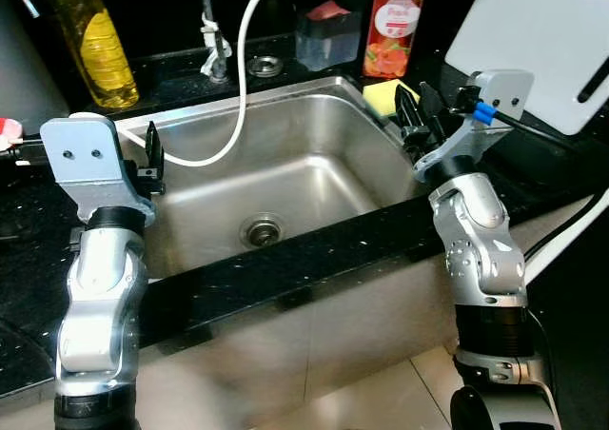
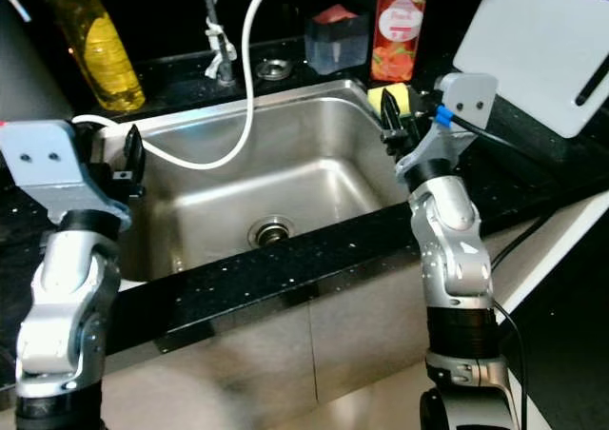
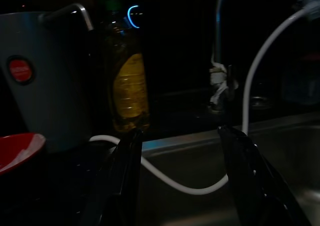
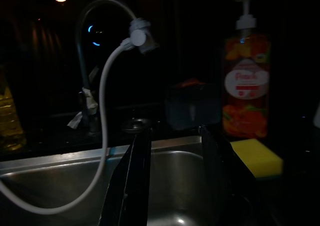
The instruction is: Kitchen organization
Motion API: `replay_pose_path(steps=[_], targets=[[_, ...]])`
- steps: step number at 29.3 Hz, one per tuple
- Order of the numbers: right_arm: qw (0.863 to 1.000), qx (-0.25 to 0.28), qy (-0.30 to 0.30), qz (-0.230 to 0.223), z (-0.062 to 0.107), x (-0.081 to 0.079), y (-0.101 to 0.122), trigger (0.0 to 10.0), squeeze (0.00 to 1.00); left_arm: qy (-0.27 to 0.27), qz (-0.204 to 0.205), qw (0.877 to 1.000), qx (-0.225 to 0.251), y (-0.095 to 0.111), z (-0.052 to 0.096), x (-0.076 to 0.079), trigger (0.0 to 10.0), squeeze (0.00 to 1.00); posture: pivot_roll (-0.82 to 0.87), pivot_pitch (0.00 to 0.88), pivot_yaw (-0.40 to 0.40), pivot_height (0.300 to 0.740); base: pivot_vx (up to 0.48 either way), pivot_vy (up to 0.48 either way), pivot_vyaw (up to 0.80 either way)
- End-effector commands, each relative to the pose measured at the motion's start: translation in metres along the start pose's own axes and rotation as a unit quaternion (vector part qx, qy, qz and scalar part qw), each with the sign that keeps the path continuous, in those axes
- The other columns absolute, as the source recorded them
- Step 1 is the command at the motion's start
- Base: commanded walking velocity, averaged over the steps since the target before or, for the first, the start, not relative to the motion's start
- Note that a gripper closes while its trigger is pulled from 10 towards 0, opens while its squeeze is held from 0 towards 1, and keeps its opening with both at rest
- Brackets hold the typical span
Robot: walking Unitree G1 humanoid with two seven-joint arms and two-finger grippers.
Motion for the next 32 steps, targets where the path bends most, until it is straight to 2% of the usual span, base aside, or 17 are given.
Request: replay_pose_path(steps=[1,8,32], targets=[[1.0,-0.005,0.004,-0.002,-0.0015,-0.0026,-0.0027,10.0,0.0,0.003,0.0,1.0,-0.007,-0.0029,0.0019,-0.0012,10.0,0.0,0.0,0.0,0.042,0.74,0.0,0.0,0.0],[1.0,-0.004,0.0,-0.001,-0.0009,-0.0014,-0.0025,10.0,0.0,0.001,0.001,1.0,-0.008,-0.0034,0.0013,-0.0004,10.0,0.0,0.0,0.0,0.044,0.74,0.0,0.0,0.0],[1.0,-0.006,-0.005,-0.005,-0.0011,0.0001,-0.0031,10.0,0.0,0.0,0.001,1.0,-0.015,-0.006,0.0031,-0.0003,10.0,0.0,0.0,0.0,0.044,0.74,0.0,0.0,0.8]])
Point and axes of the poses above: a point about 5 cm out from each wrist's last joint towards the gripper, its own z axis pointing back from the gripper into the wrist, its own y axis along the axis of the wrist's last joint, x = y × z, the point moved 6 cm from there along -z, pointing out of the wrist towards the gripper, and after that the axes turned 6 degrees about z, right-handed, at the moved point
